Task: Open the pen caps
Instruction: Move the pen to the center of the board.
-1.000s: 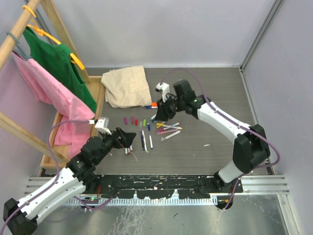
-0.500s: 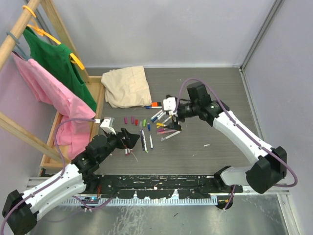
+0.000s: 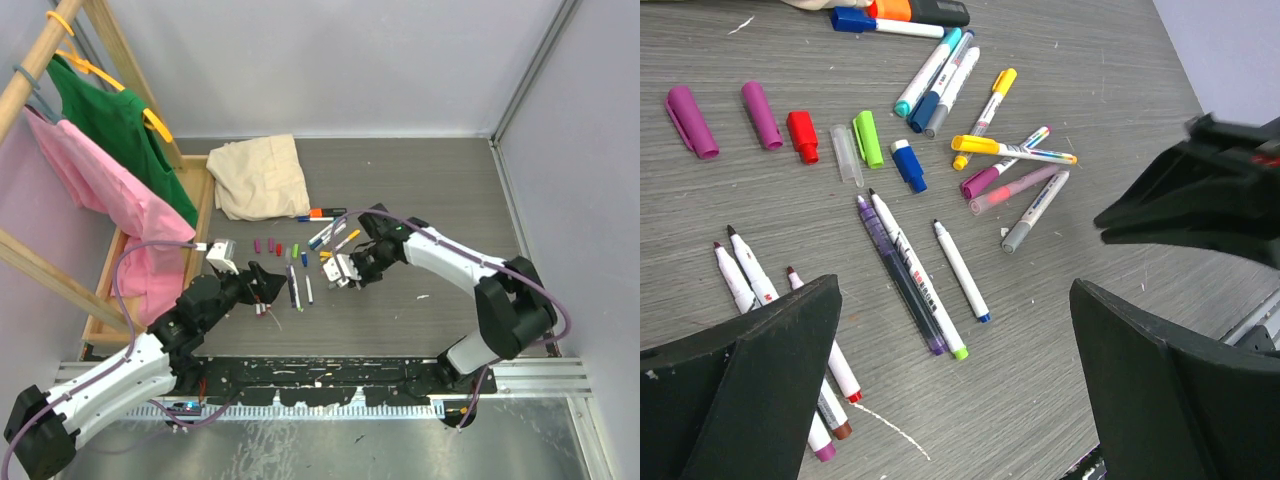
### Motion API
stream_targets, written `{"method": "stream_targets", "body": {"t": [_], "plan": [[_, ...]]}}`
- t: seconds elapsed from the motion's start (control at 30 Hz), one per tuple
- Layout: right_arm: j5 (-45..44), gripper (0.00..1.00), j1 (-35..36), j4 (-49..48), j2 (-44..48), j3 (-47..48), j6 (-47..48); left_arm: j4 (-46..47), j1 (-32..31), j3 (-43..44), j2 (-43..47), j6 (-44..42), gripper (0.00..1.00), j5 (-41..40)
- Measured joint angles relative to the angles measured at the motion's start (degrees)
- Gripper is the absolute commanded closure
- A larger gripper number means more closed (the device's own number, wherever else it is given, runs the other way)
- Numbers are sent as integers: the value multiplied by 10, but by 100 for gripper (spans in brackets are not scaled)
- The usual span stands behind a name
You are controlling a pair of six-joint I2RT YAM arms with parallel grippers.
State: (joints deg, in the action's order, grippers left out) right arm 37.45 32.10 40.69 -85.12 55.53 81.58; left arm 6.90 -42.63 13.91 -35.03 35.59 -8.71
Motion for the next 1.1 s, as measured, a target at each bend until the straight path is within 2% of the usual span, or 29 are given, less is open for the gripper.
{"method": "stream_targets", "body": {"t": [0.1,0.4,0.73,1.1], "plan": [[-32,93,24,3,-35,0,14,1,0,0,1,1,2,0],[-95,94,57,-2,-115,6,-1,-4,0,0,42,10,2,-1],[-143,95,68,-33,-144,45,-42,-16,0,-2,61,10,2,-5],[-194,96,52,-64,-221,141,-57,-24,0,-3,72,10,2,-5]]}}
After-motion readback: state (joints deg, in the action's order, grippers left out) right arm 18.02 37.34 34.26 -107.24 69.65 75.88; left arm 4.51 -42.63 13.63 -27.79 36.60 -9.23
